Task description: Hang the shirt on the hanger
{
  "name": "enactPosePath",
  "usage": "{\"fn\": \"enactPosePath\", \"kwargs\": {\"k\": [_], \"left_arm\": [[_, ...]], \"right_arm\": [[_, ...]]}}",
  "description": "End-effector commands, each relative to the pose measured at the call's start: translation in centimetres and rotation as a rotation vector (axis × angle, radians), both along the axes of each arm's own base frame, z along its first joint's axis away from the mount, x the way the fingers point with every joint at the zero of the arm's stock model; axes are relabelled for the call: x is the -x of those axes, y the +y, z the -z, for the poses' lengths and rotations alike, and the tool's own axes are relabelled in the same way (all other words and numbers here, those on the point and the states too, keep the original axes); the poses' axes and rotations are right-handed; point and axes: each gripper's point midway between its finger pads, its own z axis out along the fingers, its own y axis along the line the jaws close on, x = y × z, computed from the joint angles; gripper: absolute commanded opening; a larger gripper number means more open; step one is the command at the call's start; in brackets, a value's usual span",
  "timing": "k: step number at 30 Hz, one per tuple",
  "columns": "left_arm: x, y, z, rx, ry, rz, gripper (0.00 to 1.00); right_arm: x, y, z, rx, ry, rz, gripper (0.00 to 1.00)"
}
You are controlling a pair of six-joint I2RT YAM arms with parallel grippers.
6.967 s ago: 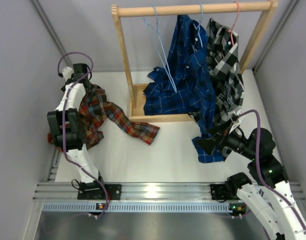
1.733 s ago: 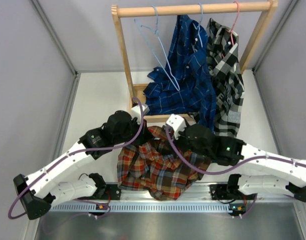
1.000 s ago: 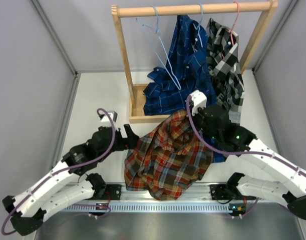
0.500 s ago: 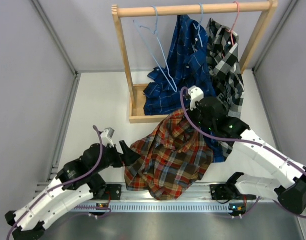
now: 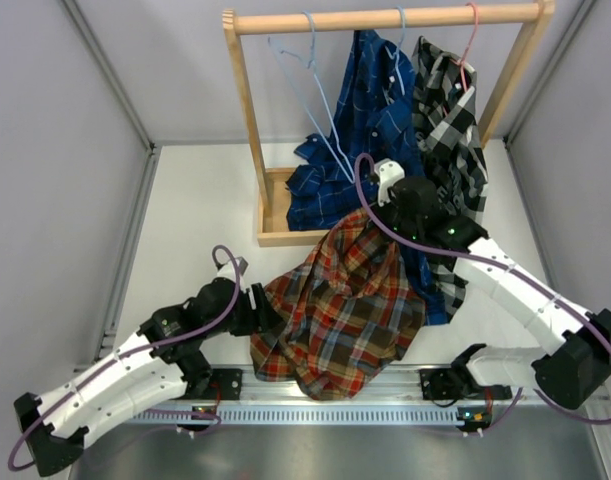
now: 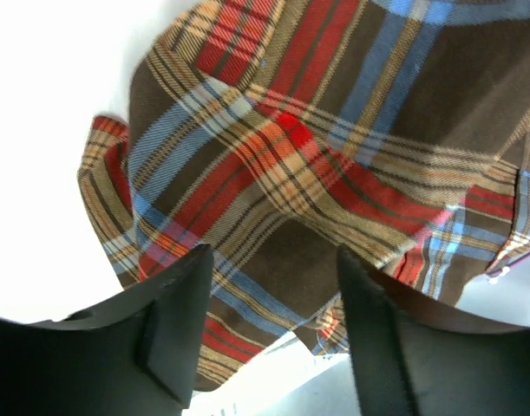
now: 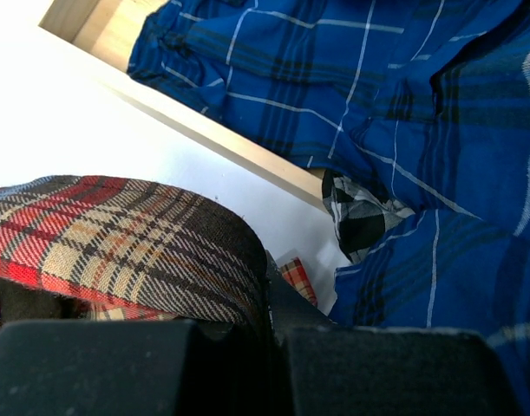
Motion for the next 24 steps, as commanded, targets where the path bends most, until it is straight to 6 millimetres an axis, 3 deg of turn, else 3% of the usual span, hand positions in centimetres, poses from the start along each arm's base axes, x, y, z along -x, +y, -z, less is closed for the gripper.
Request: {"fn": "enactPosePath", "kwargs": {"k": [1, 2, 3, 7, 11, 13, 18, 24], "left_arm": [[-0.2, -0.8, -0.8, 0.037, -0.030, 0.012, 0.69], [-0.1, -0.9, -1.0, 0.047, -0.035, 0.020, 0.77], [0.1, -1.0, -1.2, 0.060, -0.033, 0.031, 0.79], [0.8, -1.4, -2.3, 0.096, -0.054, 0.079, 0.79], [1.1, -1.5, -0.6, 0.041, 0.003, 0.084, 0.79], [1.3, -1.6, 0.1, 0.017, 0.020, 0.083, 0.76], [1.9, -1.8, 1.3, -0.036, 0.016, 0.097, 0.66], [2.3, -1.9, 2.8, -0.107, 0.036, 0.104, 0.57]], "right_arm": [[-1.4, 0.3, -2.2, -0.046, -0.035, 0.002, 0.00], [-1.7, 0.2, -2.0, -0.044, -0.028, 0.010, 0.00], [-1.9, 0.1, -1.9, -0.044, -0.023, 0.016, 0.00], [-3.1, -0.2, -1.8, -0.040, -0.009, 0.062, 0.00], [-4.8, -1.1, -1.3, -0.011, 0.025, 0.150, 0.00], [-5.6, -1.4, -1.8, -0.012, 0.026, 0.179, 0.00], [-7.0, -2.4, -0.9, 0.013, 0.066, 0.214, 0.00], [-7.4, -2.2, -0.4, -0.001, 0.091, 0.198, 0.00]]}}
